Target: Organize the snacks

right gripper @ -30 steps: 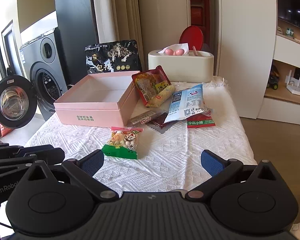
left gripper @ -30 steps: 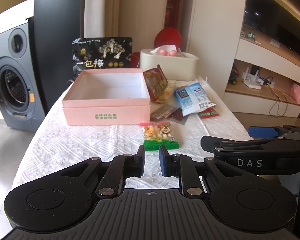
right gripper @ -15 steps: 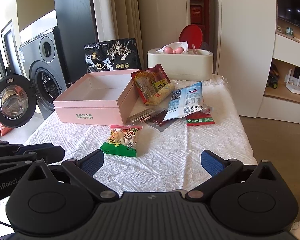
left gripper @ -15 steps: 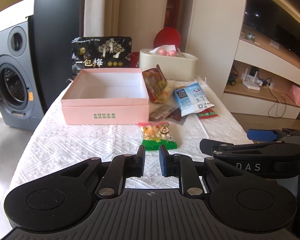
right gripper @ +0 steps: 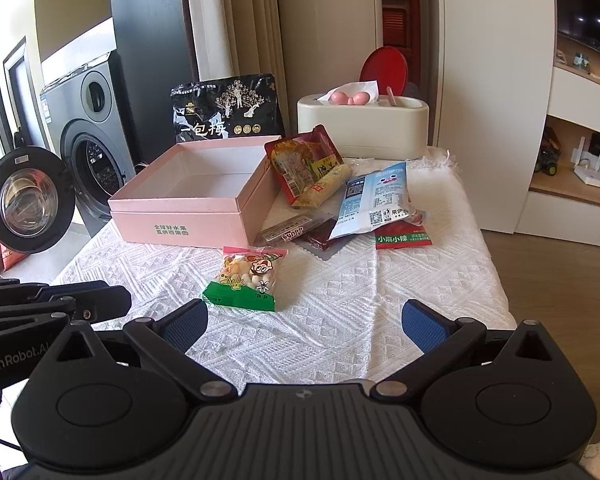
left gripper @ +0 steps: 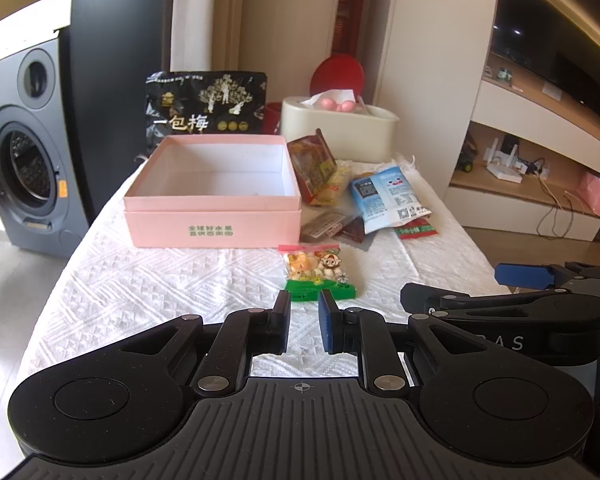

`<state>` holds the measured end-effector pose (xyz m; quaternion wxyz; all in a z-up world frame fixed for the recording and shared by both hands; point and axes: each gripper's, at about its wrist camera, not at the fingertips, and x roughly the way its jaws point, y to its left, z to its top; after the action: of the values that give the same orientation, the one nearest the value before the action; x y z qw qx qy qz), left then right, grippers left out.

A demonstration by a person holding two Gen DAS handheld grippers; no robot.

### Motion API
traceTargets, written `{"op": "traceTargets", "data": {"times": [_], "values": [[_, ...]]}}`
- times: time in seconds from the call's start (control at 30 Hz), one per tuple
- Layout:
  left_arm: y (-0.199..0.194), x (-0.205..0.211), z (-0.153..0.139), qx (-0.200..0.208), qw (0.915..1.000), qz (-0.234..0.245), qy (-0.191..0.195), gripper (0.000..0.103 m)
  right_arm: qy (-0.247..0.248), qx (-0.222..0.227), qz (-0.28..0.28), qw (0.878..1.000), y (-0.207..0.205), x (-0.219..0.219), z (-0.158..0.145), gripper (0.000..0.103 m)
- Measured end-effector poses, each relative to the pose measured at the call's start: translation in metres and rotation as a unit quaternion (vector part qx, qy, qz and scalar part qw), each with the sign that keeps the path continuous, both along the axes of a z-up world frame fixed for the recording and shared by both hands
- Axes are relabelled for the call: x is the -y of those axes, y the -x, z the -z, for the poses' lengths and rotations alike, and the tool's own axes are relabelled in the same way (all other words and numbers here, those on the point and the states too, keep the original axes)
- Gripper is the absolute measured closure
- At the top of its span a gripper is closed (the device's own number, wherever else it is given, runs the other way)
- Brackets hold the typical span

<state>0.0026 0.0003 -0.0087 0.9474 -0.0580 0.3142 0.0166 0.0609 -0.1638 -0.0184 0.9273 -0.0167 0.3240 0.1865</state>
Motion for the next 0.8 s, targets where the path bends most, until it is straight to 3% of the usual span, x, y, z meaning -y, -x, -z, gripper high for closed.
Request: {"op": "traceTargets", "data": {"times": [0.8], "values": [[-0.0008, -0.0005, 0.0018, -0.007, 0.9999, -0.005, 0.006, 0.084, 0.002, -0.004, 0.001, 1.000, -0.0006, 0.0004, 0.0008, 0.000]]}}
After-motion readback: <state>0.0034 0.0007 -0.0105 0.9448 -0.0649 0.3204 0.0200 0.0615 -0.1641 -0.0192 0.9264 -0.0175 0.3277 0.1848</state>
